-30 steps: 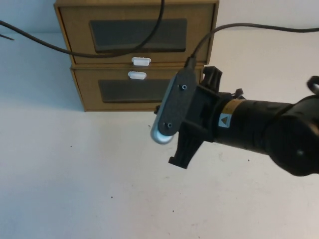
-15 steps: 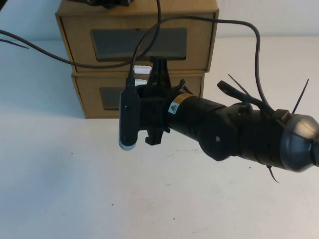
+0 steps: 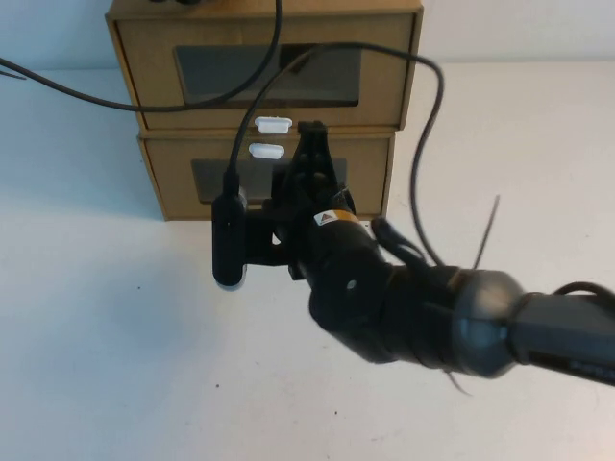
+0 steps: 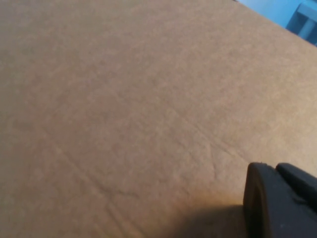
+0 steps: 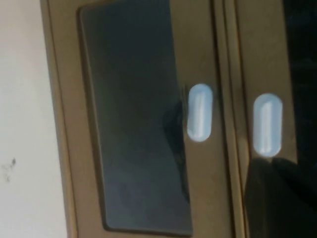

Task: Open the shoe box
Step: 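Pull the top drawer of the cardboard box fully open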

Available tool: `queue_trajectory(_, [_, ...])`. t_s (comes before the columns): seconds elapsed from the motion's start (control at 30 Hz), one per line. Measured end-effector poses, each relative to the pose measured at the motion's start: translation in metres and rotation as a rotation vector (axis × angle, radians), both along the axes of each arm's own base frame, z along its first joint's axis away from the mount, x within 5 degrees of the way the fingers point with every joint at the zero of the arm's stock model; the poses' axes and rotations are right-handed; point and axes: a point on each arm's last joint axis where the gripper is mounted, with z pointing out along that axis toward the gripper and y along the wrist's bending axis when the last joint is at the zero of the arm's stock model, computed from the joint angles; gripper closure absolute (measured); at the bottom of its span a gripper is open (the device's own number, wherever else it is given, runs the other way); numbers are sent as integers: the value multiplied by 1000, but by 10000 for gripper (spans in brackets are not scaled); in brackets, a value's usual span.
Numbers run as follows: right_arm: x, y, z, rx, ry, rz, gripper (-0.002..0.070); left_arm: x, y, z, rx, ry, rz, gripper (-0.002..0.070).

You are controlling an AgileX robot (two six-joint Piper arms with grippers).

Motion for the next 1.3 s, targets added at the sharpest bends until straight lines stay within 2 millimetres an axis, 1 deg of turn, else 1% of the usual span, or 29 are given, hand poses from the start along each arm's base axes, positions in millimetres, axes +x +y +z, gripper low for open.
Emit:
queue_trajectory(0.13, [14, 4, -10, -81, -79, -96, 689, 1, -2, -2, -23, 17, -13, 677])
queue_trajectory(0.23, [20, 8, -9, -100, -118, -127, 689, 0, -3, -2, -35, 22, -20, 677])
queue_trajectory(0.4, [22, 13, -1, -96, -150, -112, 679, -1, -4, -2, -51, 33, -33, 677])
queue_trajectory(0.47, [25, 13, 0, -96, -154, -99, 652, -1, -4, -2, -54, 35, -37, 677])
queue_trajectory(0.63, [37, 5, -1, -54, -144, -86, 501, -2, -4, -2, -56, 40, -41, 677])
queue_trajectory(0.73, [45, -1, -1, -9, -139, -95, 458, -2, -5, -2, -57, 42, -45, 677])
queue_trajectory(0.87, [51, -4, 0, 27, -141, -75, 444, -2, -5, -2, -57, 40, -46, 677])
queue_trajectory(1.07, [50, 1, -3, 40, -116, -21, 442, -2, -5, -2, -57, 40, -46, 677])
queue_trajectory(1.3, [62, 14, -16, 41, -119, -25, 458, -2, -5, -2, -57, 41, -48, 677])
